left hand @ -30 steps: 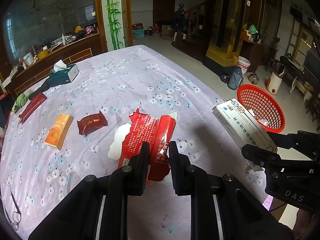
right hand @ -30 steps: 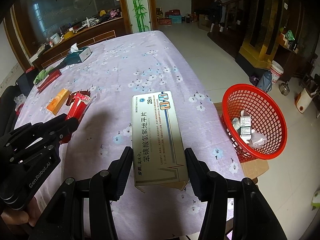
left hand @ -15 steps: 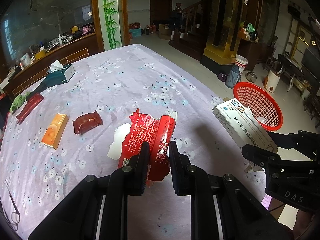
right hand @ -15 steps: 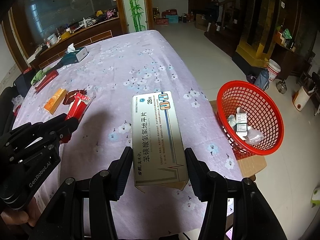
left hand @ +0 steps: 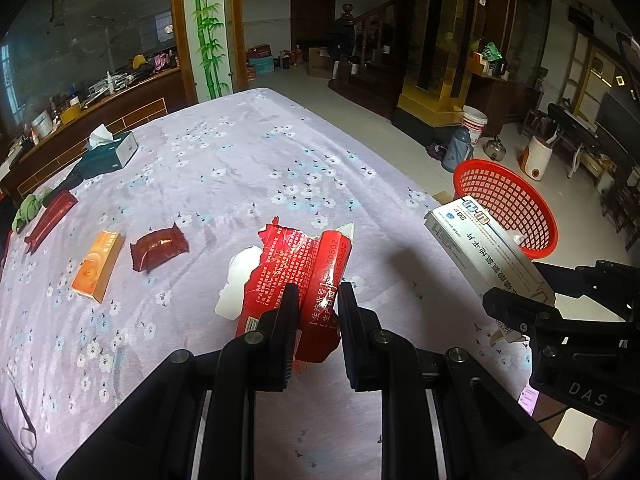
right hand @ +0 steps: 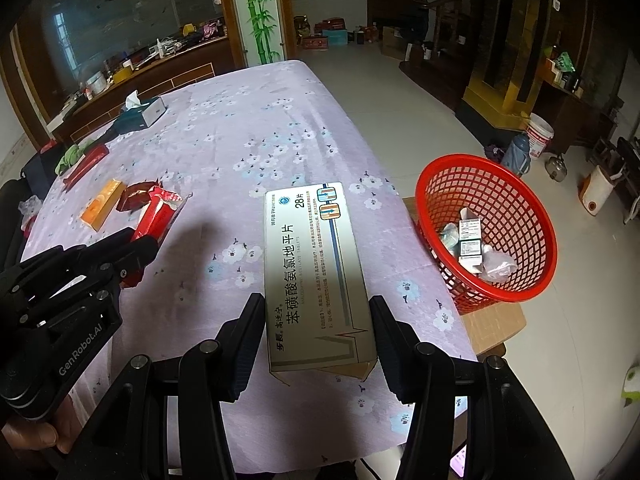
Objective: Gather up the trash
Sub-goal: 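Carry the red wrapper and long white medicine box toward the red basket, then open the right gripper over the basket while the left releases the red wrapper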
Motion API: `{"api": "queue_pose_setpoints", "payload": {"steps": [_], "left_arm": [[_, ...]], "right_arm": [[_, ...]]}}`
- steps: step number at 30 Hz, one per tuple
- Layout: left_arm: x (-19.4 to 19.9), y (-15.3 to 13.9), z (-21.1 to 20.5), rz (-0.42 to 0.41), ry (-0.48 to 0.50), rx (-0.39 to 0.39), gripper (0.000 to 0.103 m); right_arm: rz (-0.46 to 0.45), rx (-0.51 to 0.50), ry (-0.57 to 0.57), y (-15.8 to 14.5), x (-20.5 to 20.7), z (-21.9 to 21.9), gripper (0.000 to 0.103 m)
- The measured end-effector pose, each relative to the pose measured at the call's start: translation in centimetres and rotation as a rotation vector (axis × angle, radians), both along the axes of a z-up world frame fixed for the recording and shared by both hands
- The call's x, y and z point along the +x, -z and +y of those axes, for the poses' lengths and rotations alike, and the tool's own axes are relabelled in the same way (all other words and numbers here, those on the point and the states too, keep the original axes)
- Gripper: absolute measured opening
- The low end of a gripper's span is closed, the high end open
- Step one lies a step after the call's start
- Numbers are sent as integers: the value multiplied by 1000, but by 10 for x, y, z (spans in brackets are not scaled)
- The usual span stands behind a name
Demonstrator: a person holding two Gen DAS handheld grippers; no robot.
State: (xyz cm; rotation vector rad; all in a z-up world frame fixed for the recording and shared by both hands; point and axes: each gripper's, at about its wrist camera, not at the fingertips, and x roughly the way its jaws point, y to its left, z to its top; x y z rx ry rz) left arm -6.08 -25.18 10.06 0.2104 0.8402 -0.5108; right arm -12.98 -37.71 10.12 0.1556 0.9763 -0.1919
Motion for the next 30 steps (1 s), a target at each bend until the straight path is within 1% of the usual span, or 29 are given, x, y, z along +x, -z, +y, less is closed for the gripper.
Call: {"api": "queue_pose_setpoints", "payload": {"steps": [8, 12, 15, 17, 20, 23, 27, 30], "left_arm": [[-1, 0, -14, 4, 28, 2, 19], [-1, -1, -26, 11, 55, -4, 19], [-1, -5, -41, 16, 96, -19, 19], [-1, -9, -55, 16, 129, -30, 19], [2, -16, -78, 26, 180, -53, 19], [5, -23, -105, 48, 226, -85, 19], [10, -29, -149, 88, 294, -130, 19], [13, -28, -183, 112, 338, -141, 19]], "right_arm": [[-2, 6, 24, 1, -3, -11, 57], [-4, 22, 50, 1, -6, -25, 57], [-19, 48, 98, -3, -11, -49, 57], [-27, 77, 141, -5, -15, -72, 57], [-45, 93, 223, -10, -24, -112, 57], [-60, 128, 267, -16, -29, -148, 57], [-74, 156, 295, -21, -32, -182, 57], [-81, 196, 323, -22, -33, -210, 57]]}}
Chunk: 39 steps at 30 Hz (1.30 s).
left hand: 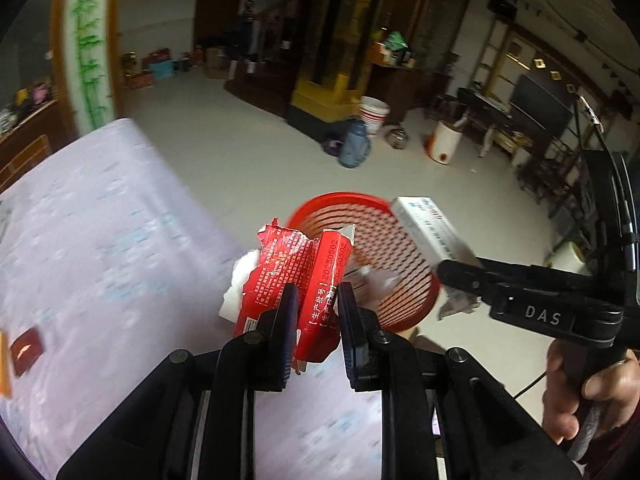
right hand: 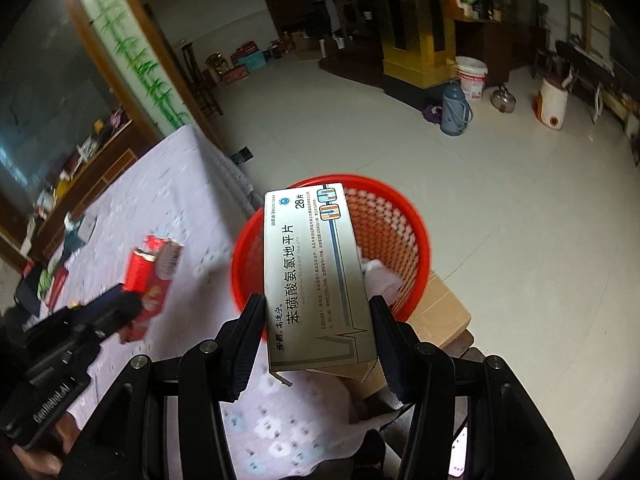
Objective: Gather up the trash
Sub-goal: 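Open the right gripper over the basket while the left releases the red wrapper, then move both open grippers back over the remaining table items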
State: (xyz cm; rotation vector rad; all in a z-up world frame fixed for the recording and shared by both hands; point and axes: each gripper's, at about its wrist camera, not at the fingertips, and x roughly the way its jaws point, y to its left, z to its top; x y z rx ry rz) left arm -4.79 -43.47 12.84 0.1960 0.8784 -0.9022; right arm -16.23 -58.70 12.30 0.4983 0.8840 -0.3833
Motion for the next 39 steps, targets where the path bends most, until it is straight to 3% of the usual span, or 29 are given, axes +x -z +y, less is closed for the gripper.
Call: {"api": "queue_pose_setpoints", "payload": {"steps": [9, 11, 12, 16, 24, 31, 39], "left_arm": [[20, 21, -78, 48, 48, -5, 20], [23, 25, -86, 46, 46, 6, 30], [25, 25, -87, 49, 35, 6, 44], [26, 23, -77, 46, 5, -5, 47], [24, 22, -14, 53, -89, -1, 47], [26, 20, 52, 49, -188, 11, 48], [33, 21, 155, 69, -329, 6, 49]], "right_arm": [[3, 41, 26, 5, 18, -51, 57], [2, 55, 22, 10, 27, -58, 57], [3, 57, 27, 12, 28, -61, 57], [-1, 77, 12, 14, 37, -58, 57], [8, 49, -74, 12, 41, -22, 57], [27, 63, -205, 16, 62, 46, 57], [53, 59, -319, 17, 81, 120, 57]]}}
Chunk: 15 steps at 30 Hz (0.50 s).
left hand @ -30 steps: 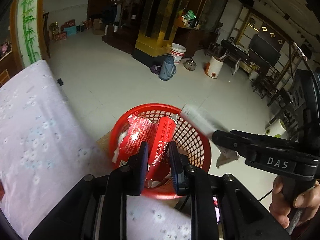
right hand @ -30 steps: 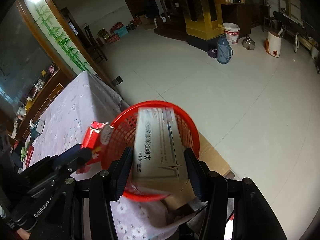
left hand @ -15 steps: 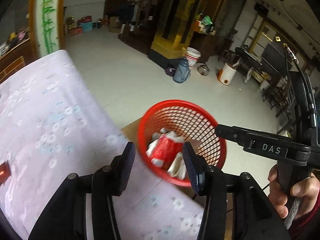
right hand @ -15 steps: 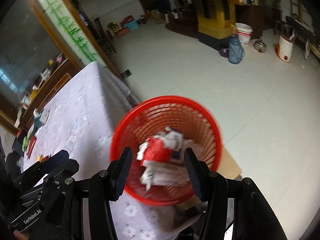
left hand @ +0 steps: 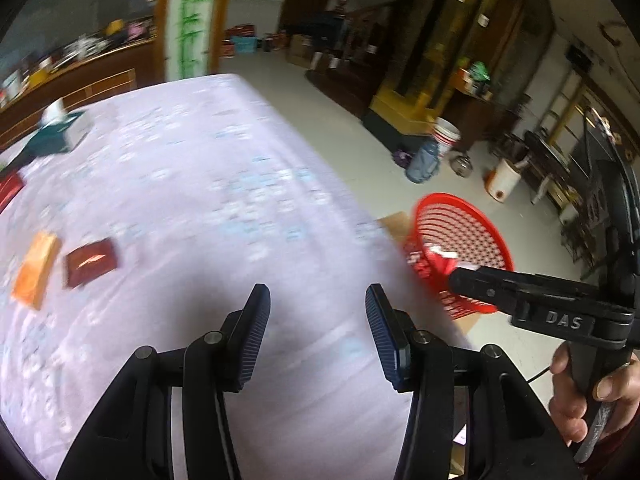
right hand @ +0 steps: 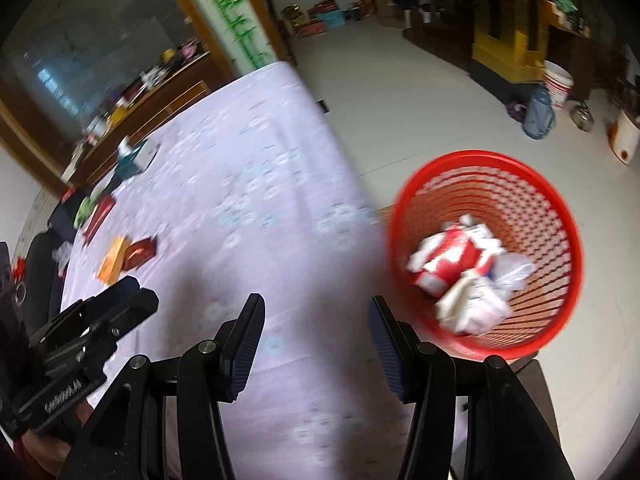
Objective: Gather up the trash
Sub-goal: 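Move both open grippers back over the remaining table items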
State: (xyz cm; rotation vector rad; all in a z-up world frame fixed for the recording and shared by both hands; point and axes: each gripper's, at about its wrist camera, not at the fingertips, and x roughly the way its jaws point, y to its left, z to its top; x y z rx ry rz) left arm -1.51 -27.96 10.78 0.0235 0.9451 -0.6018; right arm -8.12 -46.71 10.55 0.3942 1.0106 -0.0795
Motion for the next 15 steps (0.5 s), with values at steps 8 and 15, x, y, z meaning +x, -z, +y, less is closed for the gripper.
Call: {"api": "queue_pose_setpoints", "payload": {"steps": [8, 15], "left_arm": [[26, 1, 136, -5, -213, 46, 60], [80, 21, 227, 43, -319, 141, 68]], "right_arm": [[19, -14, -92, 0, 14, 73, 60], [36, -19, -132, 2, 27, 125, 61]]}}
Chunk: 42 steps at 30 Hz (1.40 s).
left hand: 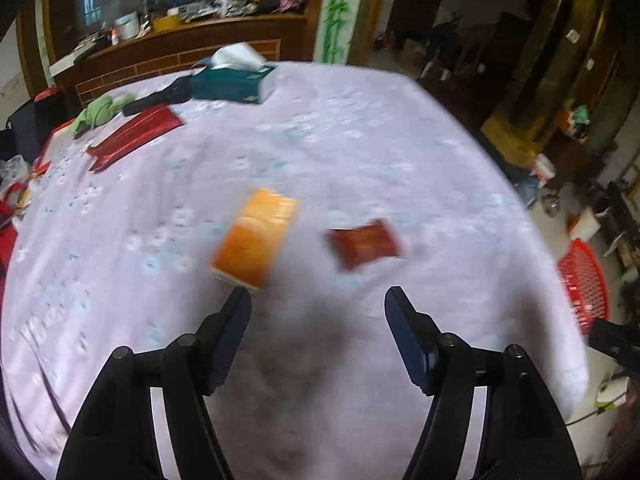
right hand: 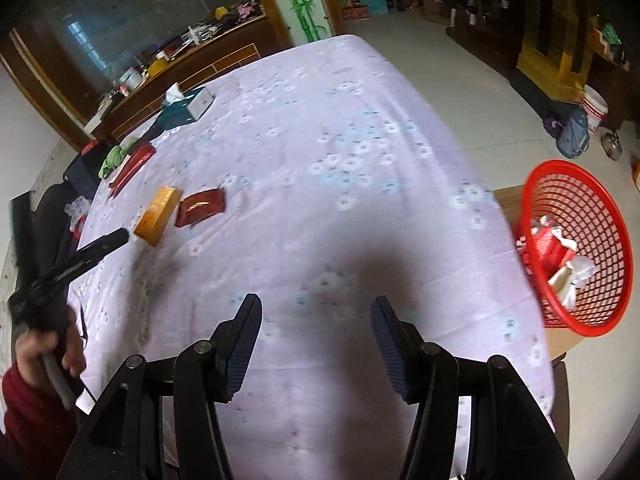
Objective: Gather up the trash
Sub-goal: 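Move both open grippers back over the remaining table items, then grasp the orange box with the left gripper while the right grasps the brown snack packet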
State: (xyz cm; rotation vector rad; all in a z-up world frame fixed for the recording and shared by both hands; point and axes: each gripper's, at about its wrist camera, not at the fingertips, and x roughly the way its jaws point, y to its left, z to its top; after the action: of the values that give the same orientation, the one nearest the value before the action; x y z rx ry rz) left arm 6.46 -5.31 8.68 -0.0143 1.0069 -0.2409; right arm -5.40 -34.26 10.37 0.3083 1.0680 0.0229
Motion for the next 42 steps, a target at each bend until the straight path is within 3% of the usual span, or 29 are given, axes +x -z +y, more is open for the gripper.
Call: {"api": "queue_pose_setpoints", "payload": {"steps": [8, 13, 17, 21, 30, 42], "left_arm": [[52, 40, 8, 94, 73, 44, 68], [74, 55, 2, 71, 83, 109, 68], [89, 62, 6, 87, 80, 71, 68], [96, 73, 13, 111, 64, 38, 51], [60, 47, 42, 26, 24, -29, 51], [-10, 20, 87, -24, -5, -62, 51]], "right_arm": [[17, -8, 5, 3, 10, 35, 61], [25, -20, 20, 0, 13, 46, 61], [38, -17, 22, 0, 18, 53, 61], [49, -1, 14, 2, 29, 65, 61], [81, 107, 15, 14, 85, 97, 61], [234, 295, 248, 73, 184, 122, 61]]}}
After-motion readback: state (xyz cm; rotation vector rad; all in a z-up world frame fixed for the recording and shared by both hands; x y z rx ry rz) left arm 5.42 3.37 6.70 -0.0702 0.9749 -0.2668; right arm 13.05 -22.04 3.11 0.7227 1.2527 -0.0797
